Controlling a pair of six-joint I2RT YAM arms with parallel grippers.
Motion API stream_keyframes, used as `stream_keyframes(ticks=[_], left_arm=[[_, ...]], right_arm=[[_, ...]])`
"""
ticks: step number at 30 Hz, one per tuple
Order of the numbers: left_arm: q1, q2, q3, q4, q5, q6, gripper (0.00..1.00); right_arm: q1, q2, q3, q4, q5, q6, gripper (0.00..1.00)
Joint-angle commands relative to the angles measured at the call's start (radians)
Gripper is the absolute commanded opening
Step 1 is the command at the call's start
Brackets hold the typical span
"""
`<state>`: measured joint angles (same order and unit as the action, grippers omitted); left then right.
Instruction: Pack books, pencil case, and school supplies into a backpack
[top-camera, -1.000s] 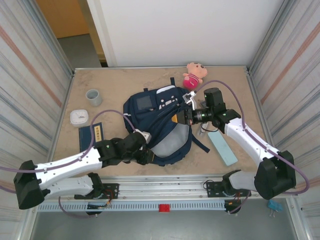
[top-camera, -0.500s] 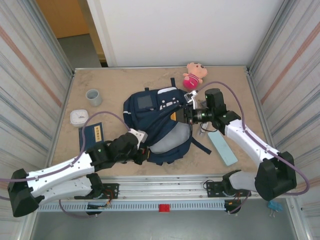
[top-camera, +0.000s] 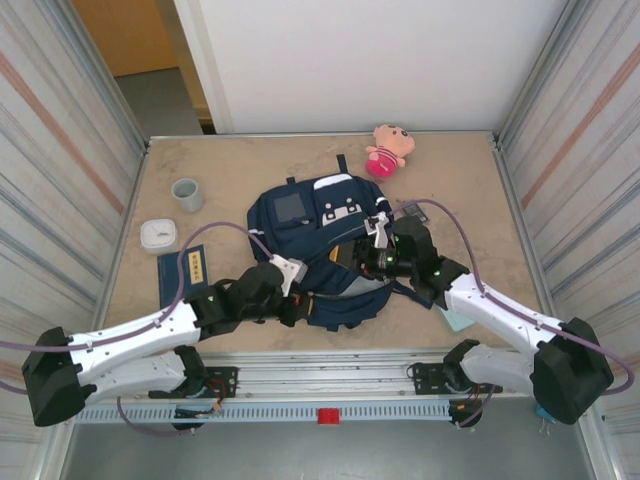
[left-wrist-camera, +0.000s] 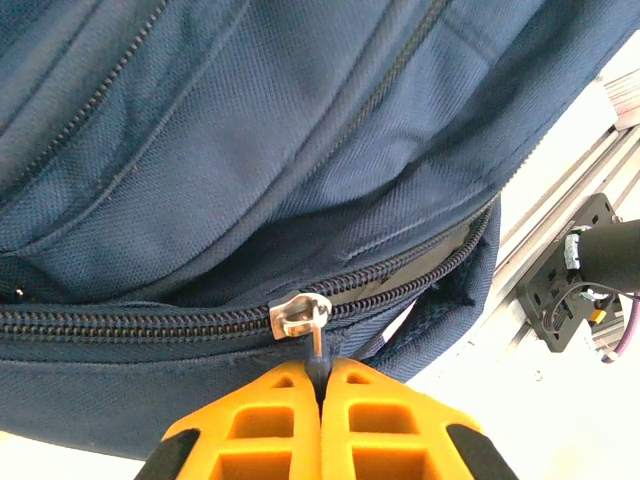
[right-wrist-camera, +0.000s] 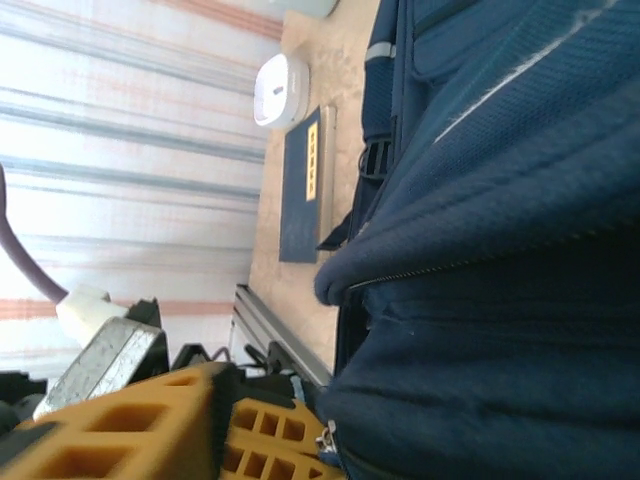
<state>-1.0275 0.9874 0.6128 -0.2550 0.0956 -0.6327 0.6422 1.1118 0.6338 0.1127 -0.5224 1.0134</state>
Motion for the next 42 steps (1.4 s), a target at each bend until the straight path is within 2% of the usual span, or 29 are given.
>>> stream_keyframes(ticks=[1, 4, 7, 12, 17, 22, 31, 38, 42], left_arm=[[-0.002, -0.025, 0.006, 0.038, -0.041, -0.004, 0.0], [0.011, -0.037, -0.01, -0.031, -0.096, -0.003, 0.0], [0.046, -0.043, -0.013, -0.107, -0.155, -0.014, 0.0], [0.113, -0.075, -0.035, -0.154, -0.225, -0.022, 0.0], [0.213, -0.081, -0.057, -0.138, -0.231, 0.003, 0.0], [0.319, -0.097, -0.062, -0.093, -0.234, 0.045, 0.0], [0.507, -0.075, -0.068, 0.009, -0.175, 0.131, 0.0], [0.604, -0.024, -0.065, 0.071, -0.148, 0.149, 0.0], [0.621, -0.023, -0.058, 0.096, -0.128, 0.155, 0.0]], right_arm=[[0.003, 0.001, 0.037, 0.029, 0.018, -0.003, 0.3], [-0.031, 0.003, 0.115, -0.029, -0.076, -0.08, 0.2], [-0.083, 0.019, 0.214, -0.105, -0.195, -0.16, 0.16], [-0.155, 0.084, 0.368, -0.19, -0.382, -0.226, 0.13], [-0.169, 0.122, 0.506, -0.289, -0.471, -0.301, 0.12], [-0.173, 0.141, 0.588, -0.308, -0.574, -0.306, 0.12], [-0.184, 0.145, 0.692, -0.393, -0.684, -0.346, 0.12], [-0.184, 0.134, 0.72, -0.419, -0.718, -0.351, 0.13], [-0.185, 0.147, 0.713, -0.453, -0.68, -0.367, 0.12]])
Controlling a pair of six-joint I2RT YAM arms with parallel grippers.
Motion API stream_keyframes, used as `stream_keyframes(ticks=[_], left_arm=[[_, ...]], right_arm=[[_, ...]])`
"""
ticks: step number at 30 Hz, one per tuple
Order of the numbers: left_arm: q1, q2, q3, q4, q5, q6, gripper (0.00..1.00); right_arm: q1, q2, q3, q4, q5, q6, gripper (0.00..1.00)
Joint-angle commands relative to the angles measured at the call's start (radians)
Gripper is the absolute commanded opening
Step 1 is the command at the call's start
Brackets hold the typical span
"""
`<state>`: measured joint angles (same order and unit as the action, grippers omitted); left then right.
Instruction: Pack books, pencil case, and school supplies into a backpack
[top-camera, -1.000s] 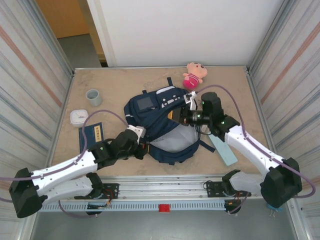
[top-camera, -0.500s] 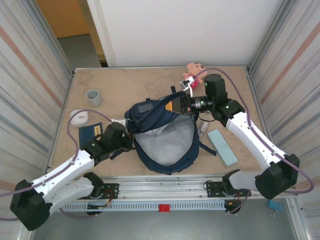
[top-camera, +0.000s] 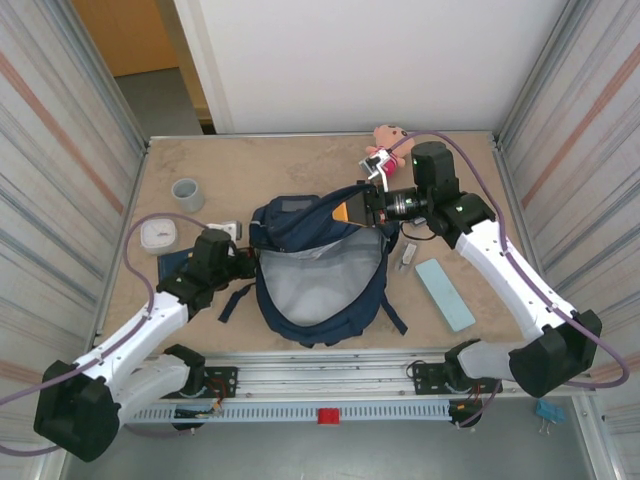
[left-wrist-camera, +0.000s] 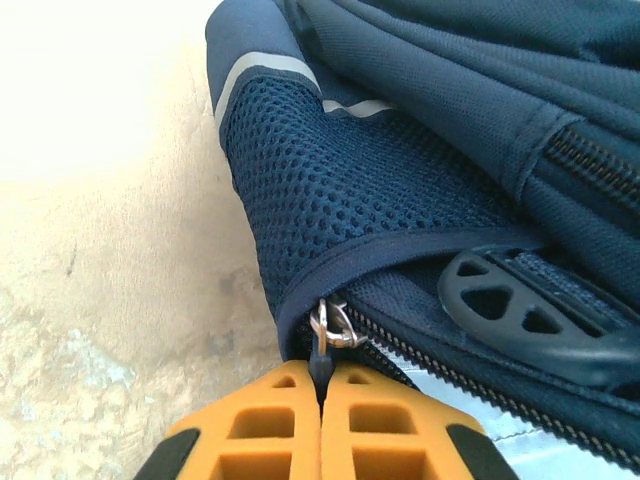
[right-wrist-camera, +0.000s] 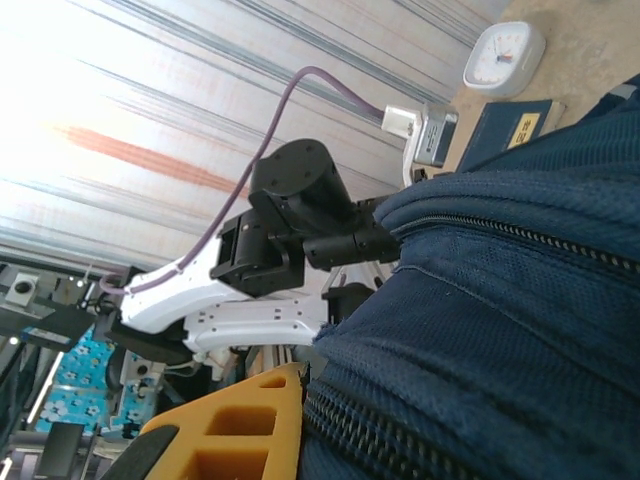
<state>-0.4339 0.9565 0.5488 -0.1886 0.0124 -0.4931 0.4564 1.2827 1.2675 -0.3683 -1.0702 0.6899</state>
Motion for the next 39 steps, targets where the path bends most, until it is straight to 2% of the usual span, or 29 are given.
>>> stream_keyframes(ticks=[1, 3, 6, 8, 11, 19, 23, 24, 26, 30, 33, 39], left_arm=[[0.027, 0.004, 0.01, 0.03, -0.03, 0.016, 0.01], [0.027, -0.008, 0.02, 0.021, 0.0, 0.007, 0.08], [0.027, -0.044, 0.031, -0.006, 0.033, -0.029, 0.38], [0.027, -0.082, 0.036, -0.035, 0.036, -0.049, 0.47], [0.027, -0.151, 0.057, -0.108, -0.002, -0.073, 0.53], [0.027, -0.25, 0.12, -0.29, -0.125, -0.107, 0.62], [0.027, -0.228, 0.129, -0.321, -0.153, -0.114, 0.66], [0.027, -0.215, 0.135, -0.329, -0.16, -0.118, 0.66], [0.029, -0.193, 0.145, -0.342, -0.166, -0.125, 0.7], [0.032, -0.146, 0.165, -0.357, -0.171, -0.125, 0.79], [0.071, -0.117, 0.16, -0.377, -0.171, -0.142, 0.82], [0.263, -0.09, 0.091, -0.312, 0.035, -0.184, 0.82]], right_arm=[[-0.001, -0.023, 0.07, 0.024, -0.115, -0.048, 0.12], [-0.001, -0.022, 0.045, 0.034, -0.034, -0.045, 0.11], [0.007, -0.015, -0.019, 0.129, 0.077, 0.003, 0.11], [0.021, -0.006, -0.06, 0.21, 0.133, 0.035, 0.1], [0.062, 0.019, -0.085, 0.271, 0.223, 0.031, 0.09], [0.116, 0.147, -0.107, 0.465, 0.32, 0.019, 0.1], [0.116, 0.207, -0.112, 0.486, 0.422, 0.047, 0.23], [0.116, 0.219, -0.112, 0.481, 0.427, 0.063, 0.29], [0.117, 0.23, -0.11, 0.433, 0.428, 0.079, 0.42], [0.137, 0.182, -0.122, 0.177, 0.48, 0.016, 0.62], [0.149, 0.108, -0.18, 0.0, 0.526, -0.033, 0.67], [0.149, -0.034, -0.254, -0.29, 0.599, -0.101, 0.71]])
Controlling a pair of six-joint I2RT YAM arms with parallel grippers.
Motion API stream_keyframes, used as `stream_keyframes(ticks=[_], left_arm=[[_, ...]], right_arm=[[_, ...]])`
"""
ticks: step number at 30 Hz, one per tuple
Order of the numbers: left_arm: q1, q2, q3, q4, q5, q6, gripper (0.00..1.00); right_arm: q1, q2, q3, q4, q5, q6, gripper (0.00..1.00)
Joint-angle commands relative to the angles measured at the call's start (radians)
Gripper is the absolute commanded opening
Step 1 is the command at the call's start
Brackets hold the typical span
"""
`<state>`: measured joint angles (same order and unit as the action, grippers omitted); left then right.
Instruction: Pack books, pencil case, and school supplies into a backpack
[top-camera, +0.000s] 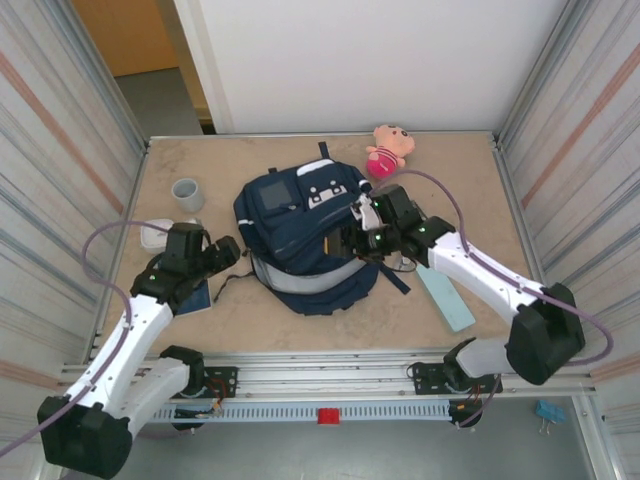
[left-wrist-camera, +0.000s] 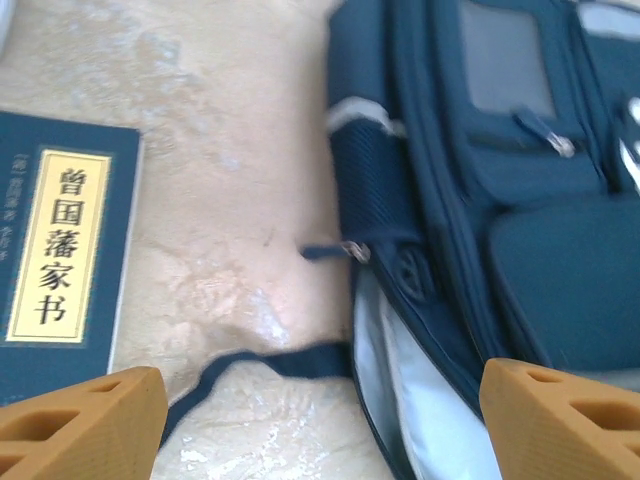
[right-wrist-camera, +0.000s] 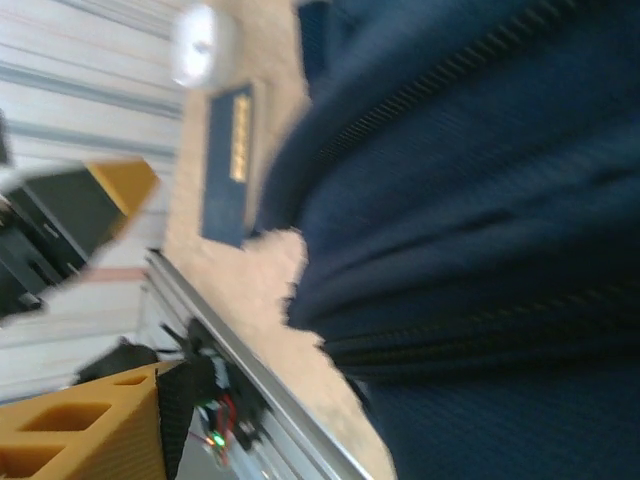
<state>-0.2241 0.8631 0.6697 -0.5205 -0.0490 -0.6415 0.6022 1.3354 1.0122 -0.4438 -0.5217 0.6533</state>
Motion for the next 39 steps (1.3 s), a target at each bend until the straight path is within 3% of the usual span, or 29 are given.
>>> stream_keyframes(ticks=[1, 9, 11, 15, 17, 22, 26, 30, 33, 37, 39], left_arm=[[0.073, 0.002, -0.04, 0.026, 0.107, -0.037, 0.82], [0.134, 0.016, -0.084, 0.042, 0.129, -0.037, 0.81], [0.134, 0.02, -0.105, 0.094, 0.188, -0.043, 0.79], [0.112, 0.006, -0.155, 0.303, 0.395, -0.067, 0.73], [0.034, -0.014, -0.147, 0.35, 0.415, -0.009, 0.73], [-0.266, -0.058, -0.122, 0.438, 0.284, 0.282, 0.77], [-0.441, -0.013, -0.135, 0.569, 0.209, 0.48, 0.82], [-0.51, 0.13, -0.088, 0.621, 0.217, 0.584, 0.85], [-0.543, 0.238, -0.045, 0.665, 0.303, 0.633, 0.88], [-0.602, 0.337, -0.024, 0.743, 0.278, 0.686, 0.9], [-0.606, 0.378, -0.014, 0.756, 0.224, 0.677, 0.79]], right_arm=[[0.004, -0.101, 0.005, -0.262, 0.047, -0.08, 0.71], [0.01, -0.163, 0.039, -0.405, -0.048, -0.138, 0.7], [0.01, -0.163, 0.02, -0.37, -0.01, -0.124, 0.64], [-0.003, -0.136, -0.003, -0.206, -0.081, -0.068, 0.6], [-0.002, -0.12, 0.004, -0.15, -0.104, -0.047, 0.59], [-0.008, -0.093, 0.016, -0.066, -0.155, -0.02, 0.57], [-0.01, -0.08, 0.017, -0.02, -0.182, 0.002, 0.54], [-0.012, -0.076, 0.016, 0.009, -0.196, 0.018, 0.49], [-0.014, -0.073, 0.016, 0.02, -0.201, 0.02, 0.47], [-0.021, -0.068, 0.009, 0.039, -0.216, 0.025, 0.46], [-0.024, -0.072, 0.003, 0.053, -0.231, 0.032, 0.46]])
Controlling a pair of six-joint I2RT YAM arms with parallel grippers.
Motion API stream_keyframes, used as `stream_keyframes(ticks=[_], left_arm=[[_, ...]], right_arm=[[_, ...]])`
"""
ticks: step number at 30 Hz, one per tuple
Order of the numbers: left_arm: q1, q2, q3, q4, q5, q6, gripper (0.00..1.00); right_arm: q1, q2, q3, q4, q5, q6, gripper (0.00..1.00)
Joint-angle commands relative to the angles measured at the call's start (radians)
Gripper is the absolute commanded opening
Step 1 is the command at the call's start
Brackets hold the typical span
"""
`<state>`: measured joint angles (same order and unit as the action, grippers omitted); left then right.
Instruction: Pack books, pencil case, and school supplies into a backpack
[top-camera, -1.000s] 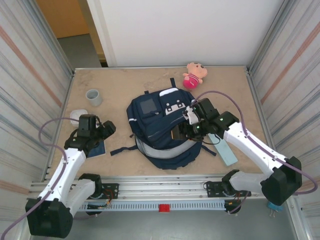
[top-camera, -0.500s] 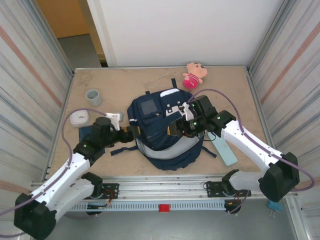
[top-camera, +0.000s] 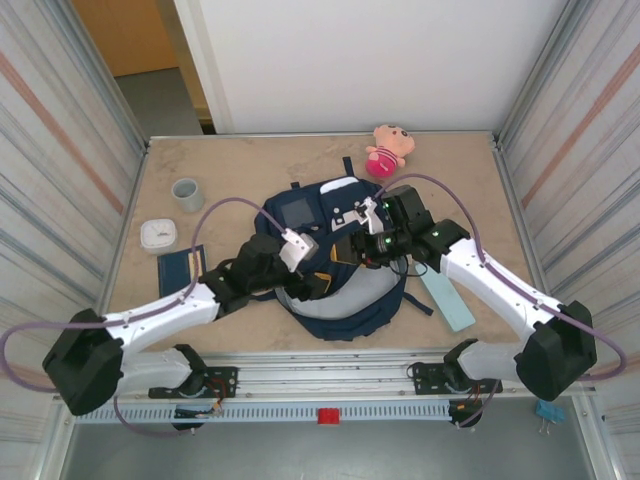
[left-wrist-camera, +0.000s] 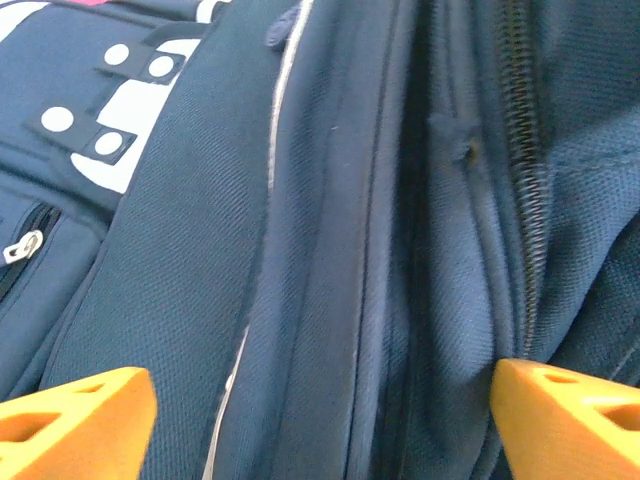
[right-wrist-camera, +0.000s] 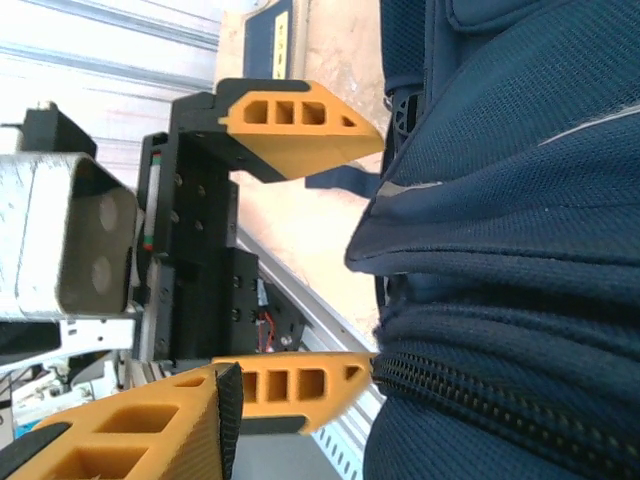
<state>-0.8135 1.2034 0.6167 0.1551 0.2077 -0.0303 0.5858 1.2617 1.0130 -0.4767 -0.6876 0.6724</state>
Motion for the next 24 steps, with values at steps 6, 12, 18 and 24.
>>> stream_keyframes(ticks=[6, 12, 18, 24], left_arm=[[-0.013, 0.051, 0.026, 0.105, -0.184, 0.033, 0.12], [0.036, 0.018, 0.017, 0.093, -0.194, 0.002, 0.0], [0.052, 0.021, 0.031, 0.036, -0.118, 0.079, 0.0], [0.044, -0.027, 0.072, -0.133, -0.044, 0.149, 0.62]], right_arm=[[-0.046, -0.058, -0.034, 0.058, -0.061, 0.013, 0.54], [-0.08, -0.145, -0.114, -0.082, -0.022, -0.013, 0.67], [-0.107, -0.265, -0.152, -0.246, -0.011, -0.05, 0.69], [-0.126, -0.331, -0.077, -0.264, -0.036, -0.08, 0.68]])
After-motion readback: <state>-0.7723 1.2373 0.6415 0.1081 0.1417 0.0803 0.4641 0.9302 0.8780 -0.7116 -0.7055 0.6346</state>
